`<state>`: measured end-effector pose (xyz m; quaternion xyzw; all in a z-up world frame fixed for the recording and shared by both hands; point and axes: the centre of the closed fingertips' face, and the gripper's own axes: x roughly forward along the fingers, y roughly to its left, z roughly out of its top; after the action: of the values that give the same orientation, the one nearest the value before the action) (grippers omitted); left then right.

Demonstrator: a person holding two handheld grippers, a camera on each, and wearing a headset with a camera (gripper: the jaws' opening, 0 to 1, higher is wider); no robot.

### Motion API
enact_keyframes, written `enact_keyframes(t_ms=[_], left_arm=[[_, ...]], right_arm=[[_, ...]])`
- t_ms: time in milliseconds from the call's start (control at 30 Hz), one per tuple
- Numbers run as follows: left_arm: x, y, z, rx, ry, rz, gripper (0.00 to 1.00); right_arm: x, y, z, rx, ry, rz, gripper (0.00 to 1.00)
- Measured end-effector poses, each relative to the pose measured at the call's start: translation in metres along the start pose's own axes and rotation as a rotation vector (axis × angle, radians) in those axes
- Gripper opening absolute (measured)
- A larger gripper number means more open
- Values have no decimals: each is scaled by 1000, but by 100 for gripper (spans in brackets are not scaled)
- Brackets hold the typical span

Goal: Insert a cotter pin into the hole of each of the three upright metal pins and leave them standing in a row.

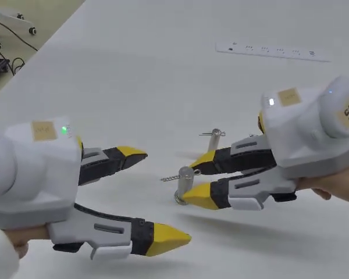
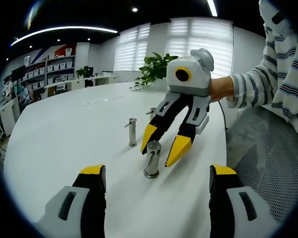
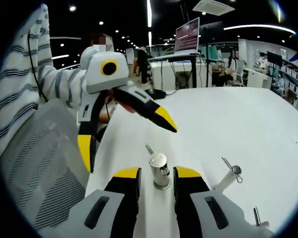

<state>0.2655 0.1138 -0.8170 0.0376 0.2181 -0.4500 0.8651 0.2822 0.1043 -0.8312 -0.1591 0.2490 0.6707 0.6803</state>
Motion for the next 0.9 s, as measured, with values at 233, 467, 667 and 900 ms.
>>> enact_keyframes(t_ms=[233, 467, 667, 900], left_arm=[[-5, 0, 5, -29, -36, 26, 99], [-7, -1, 7, -40, -50, 31, 99], [-11, 2, 6, -54, -50, 43, 99], [-11, 1, 10, -55, -58, 46, 99]], right_arm=[[6, -1, 0, 6, -6, -14, 27], [12, 1, -5, 6, -3, -6, 18], [11, -1, -5, -4, -15, -33, 16], [2, -8, -9, 11, -19, -109, 13]])
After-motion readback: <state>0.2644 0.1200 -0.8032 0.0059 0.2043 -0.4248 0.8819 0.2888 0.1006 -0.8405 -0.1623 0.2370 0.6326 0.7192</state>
